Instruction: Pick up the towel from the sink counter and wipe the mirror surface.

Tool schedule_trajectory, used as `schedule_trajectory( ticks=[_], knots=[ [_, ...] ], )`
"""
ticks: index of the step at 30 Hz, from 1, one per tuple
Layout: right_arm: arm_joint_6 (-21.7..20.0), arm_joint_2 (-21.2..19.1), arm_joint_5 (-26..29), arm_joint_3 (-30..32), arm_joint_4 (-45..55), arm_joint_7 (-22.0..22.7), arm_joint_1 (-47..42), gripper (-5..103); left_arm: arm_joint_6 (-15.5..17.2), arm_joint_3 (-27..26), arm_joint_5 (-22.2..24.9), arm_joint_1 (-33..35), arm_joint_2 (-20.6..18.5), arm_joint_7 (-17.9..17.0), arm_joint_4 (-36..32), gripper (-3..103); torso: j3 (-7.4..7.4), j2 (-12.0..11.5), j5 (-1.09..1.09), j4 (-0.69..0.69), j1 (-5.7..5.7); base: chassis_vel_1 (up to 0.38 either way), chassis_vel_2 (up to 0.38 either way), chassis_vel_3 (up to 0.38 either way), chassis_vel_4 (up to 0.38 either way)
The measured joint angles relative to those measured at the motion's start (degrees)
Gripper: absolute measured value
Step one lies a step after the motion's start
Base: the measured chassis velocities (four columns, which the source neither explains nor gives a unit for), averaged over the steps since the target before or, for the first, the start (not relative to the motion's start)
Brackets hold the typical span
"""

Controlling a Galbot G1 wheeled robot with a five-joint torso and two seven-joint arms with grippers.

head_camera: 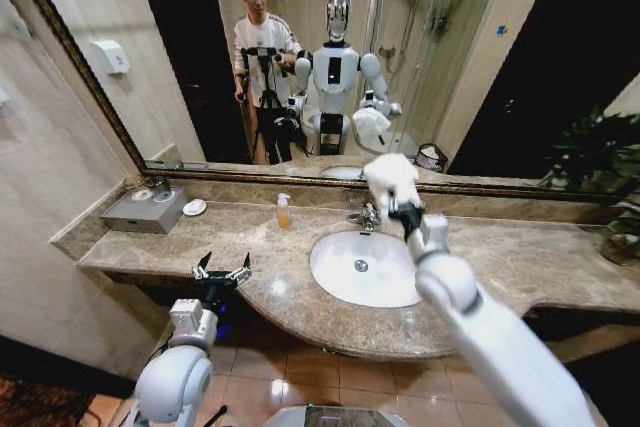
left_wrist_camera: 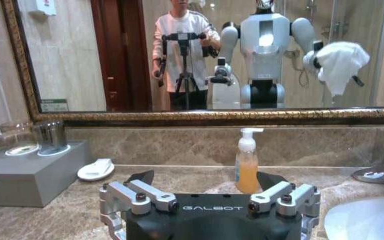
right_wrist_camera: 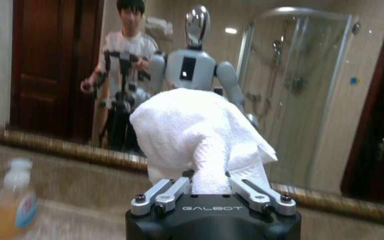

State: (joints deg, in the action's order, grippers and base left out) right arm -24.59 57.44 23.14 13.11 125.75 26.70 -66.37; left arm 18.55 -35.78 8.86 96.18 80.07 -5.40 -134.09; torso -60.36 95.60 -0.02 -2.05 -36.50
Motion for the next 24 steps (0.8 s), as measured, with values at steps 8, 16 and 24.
schedule_trajectory(
  ticks=[8,16,24],
  knots=[
    [3.3,5.7,-7.0,2.6,-1.1,-1.2,-9.5,14,0.0,0.0,0.0,0.0,0.0,0.0,0.0,100,-0.01,0.0,0.01,-0.02,-0.01,0.000,0.000,0.000,0.000],
    [6.4,8.0,-10.3,4.4,-1.5,-2.0,-14.2,14,0.0,0.0,0.0,0.0,0.0,0.0,0.0,100,-0.01,0.0,0.01,0.00,-0.03,0.000,0.000,0.000,0.000],
    [10.6,7.7,-12.5,5.0,-3.1,-3.8,-14.3,14,0.0,0.0,0.0,0.0,0.0,0.0,0.0,100,-0.01,0.0,0.01,-0.01,-0.01,0.000,0.000,0.000,0.000]
  ],
)
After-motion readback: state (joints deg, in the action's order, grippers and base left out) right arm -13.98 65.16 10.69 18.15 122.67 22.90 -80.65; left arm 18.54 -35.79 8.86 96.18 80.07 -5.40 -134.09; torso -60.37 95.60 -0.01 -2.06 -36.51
